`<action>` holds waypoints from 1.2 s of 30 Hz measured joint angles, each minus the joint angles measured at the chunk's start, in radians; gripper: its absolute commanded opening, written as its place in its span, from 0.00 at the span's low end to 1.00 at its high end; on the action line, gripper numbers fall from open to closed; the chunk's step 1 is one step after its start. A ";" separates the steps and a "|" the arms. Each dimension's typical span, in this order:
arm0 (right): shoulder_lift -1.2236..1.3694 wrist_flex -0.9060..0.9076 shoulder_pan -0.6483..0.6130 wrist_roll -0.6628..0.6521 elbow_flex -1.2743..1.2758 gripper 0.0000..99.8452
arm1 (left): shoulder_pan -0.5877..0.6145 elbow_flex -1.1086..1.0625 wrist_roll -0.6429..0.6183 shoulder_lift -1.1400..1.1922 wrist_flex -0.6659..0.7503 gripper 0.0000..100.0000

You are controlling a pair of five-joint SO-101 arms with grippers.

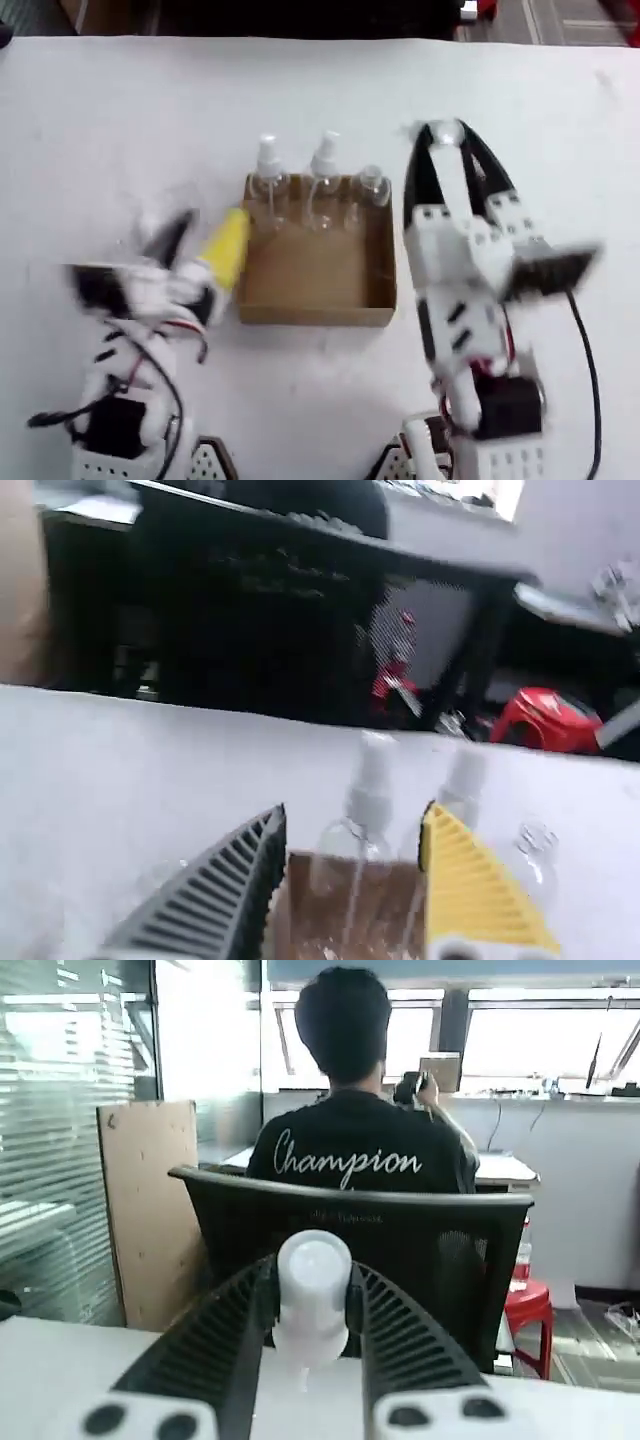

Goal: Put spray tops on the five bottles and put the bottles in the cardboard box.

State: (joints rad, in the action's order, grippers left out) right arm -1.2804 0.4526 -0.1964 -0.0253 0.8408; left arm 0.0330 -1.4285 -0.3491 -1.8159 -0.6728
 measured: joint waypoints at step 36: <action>0.351 -0.140 0.005 0.000 0.002 0.02 | 0.242 0.006 -0.160 0.000 0.000 0.21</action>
State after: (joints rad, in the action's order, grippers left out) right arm -0.9291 0.3130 -0.1918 -0.0253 0.8424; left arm 0.2754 -1.4223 -0.5086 -1.8159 -0.6728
